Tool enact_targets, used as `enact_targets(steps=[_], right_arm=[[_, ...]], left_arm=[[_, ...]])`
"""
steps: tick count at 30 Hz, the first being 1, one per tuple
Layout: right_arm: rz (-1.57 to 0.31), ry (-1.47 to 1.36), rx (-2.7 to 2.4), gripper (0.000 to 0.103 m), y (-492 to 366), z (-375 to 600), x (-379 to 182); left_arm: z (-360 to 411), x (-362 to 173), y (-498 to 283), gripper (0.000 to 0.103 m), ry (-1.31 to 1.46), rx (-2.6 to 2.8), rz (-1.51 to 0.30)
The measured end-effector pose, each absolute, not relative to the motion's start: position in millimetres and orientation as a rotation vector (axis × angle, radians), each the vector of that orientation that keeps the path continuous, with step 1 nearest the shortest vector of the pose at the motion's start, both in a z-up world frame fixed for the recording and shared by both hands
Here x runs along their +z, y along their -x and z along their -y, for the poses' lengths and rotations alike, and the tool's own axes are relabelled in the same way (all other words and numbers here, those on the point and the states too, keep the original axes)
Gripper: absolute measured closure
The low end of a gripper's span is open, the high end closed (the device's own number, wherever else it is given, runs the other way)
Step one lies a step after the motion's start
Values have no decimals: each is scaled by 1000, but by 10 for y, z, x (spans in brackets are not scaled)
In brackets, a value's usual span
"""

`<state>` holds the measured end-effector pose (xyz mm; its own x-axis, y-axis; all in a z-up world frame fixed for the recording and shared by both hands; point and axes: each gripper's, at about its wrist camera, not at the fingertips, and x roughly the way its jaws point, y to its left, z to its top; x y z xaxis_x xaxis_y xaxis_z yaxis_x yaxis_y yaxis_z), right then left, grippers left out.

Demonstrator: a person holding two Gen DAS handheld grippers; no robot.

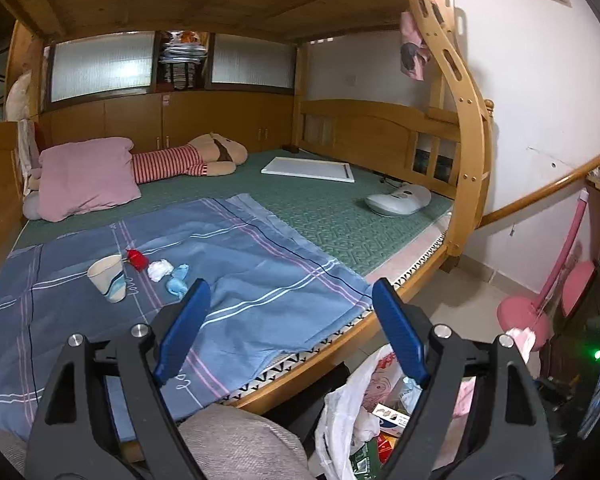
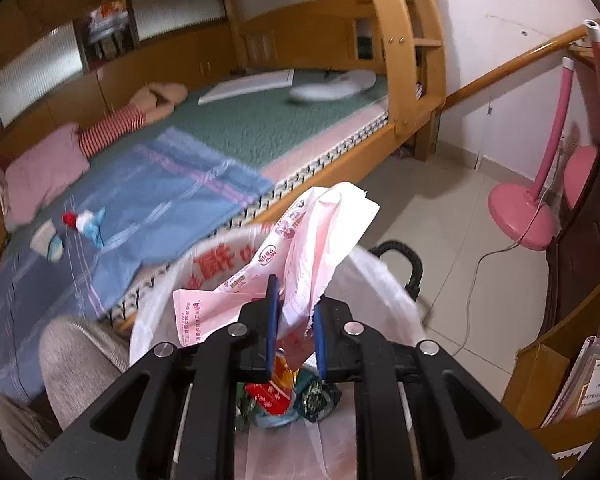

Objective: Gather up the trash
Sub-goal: 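Open the left gripper, then the right, over the bin to drop both items, then grasp the light blue cloth with the right gripper while the left grasps the white paper cup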

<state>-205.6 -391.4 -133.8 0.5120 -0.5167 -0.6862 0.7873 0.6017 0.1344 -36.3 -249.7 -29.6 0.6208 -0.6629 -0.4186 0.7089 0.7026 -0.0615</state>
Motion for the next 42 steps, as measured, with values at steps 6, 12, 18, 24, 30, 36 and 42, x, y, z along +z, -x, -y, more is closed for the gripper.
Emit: enact_targets(steps=[6, 12, 18, 24, 30, 36, 42], right_arm=[[-641, -368, -832, 24, 1977, 3794, -1317], [-667, -355, -765, 24, 1689, 3806, -1284], [-705, -353, -600, 22, 1010, 3749, -1292], [-790, -311, -346, 16, -167, 3640, -1332], [-892, -261, -211, 16, -1370, 3511, -1574], [-1002, -221, -144, 16, -2582, 3420, -1959], [-1072, -190, -146, 25, -3182, 3343, -2241]], left_arm=[[2345, -276, 200, 18, -89, -758, -437], [2050, -340, -125, 17, -44, -678, -464], [1504, -568, -610, 15, -33, -514, -503], [903, -915, -1161, 15, -6, -320, -607], [501, -1198, -1554, 15, 26, -200, -683], [248, -1360, -1842, 15, 39, -131, -726], [57, -1516, -2055, 15, 51, -84, -764]])
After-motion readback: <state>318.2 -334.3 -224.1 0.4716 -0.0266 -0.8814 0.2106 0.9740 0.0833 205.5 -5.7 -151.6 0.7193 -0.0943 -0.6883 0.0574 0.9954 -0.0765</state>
